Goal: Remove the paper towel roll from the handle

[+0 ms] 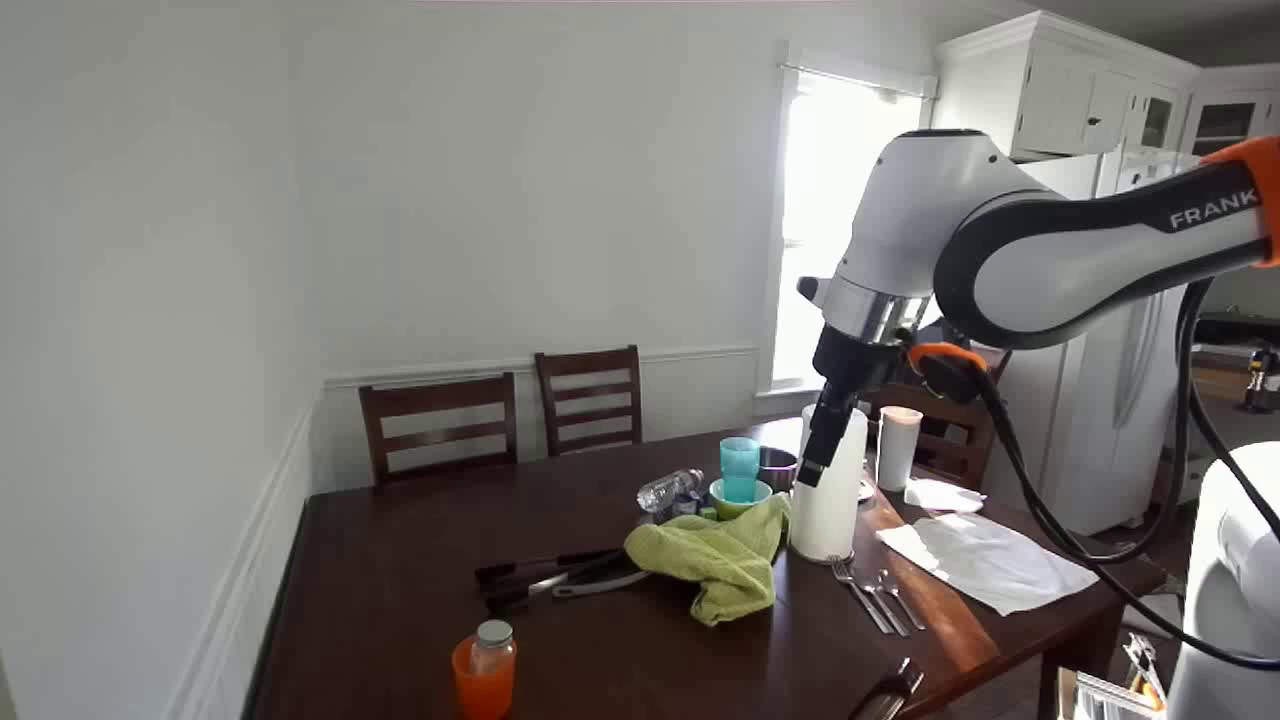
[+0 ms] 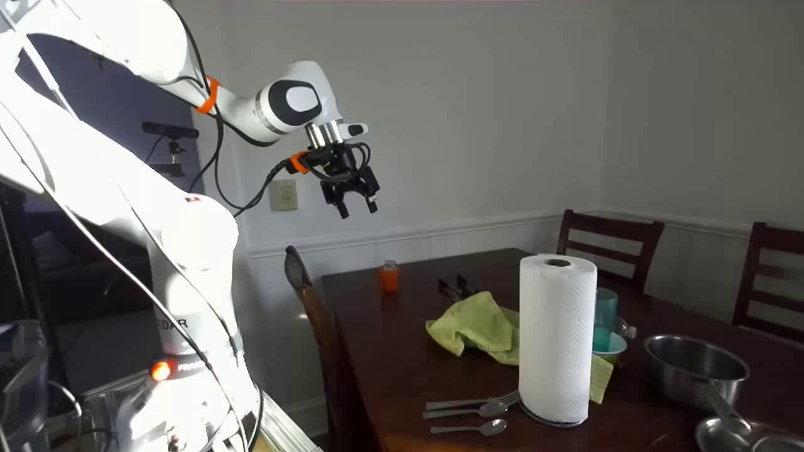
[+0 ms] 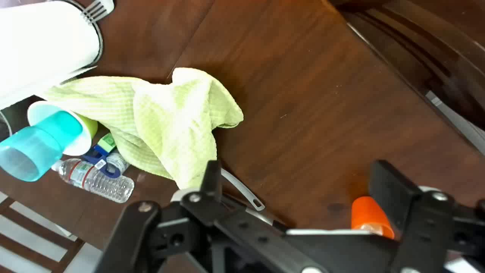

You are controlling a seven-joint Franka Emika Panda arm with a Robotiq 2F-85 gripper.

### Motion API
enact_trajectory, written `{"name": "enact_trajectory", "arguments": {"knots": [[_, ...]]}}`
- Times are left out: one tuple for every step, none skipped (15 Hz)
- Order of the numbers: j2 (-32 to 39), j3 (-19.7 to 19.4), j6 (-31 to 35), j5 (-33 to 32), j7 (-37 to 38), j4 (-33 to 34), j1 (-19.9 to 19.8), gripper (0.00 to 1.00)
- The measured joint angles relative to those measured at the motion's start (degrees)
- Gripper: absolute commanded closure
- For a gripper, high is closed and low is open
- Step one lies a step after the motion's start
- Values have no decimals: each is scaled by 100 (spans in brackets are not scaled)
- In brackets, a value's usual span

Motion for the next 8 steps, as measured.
{"name": "enact_trajectory", "arguments": {"knots": [[6, 0, -24, 0, 0, -50, 0, 0], [30, 0, -24, 0, 0, -92, 0, 0], [60, 0, -24, 0, 0, -98, 0, 0], [76, 0, -24, 0, 0, -98, 0, 0], [82, 0, -24, 0, 0, -98, 0, 0], [83, 0, -24, 0, 0, -98, 0, 0], [83, 0, -24, 0, 0, -98, 0, 0], [83, 0, -24, 0, 0, -98, 0, 0]]}}
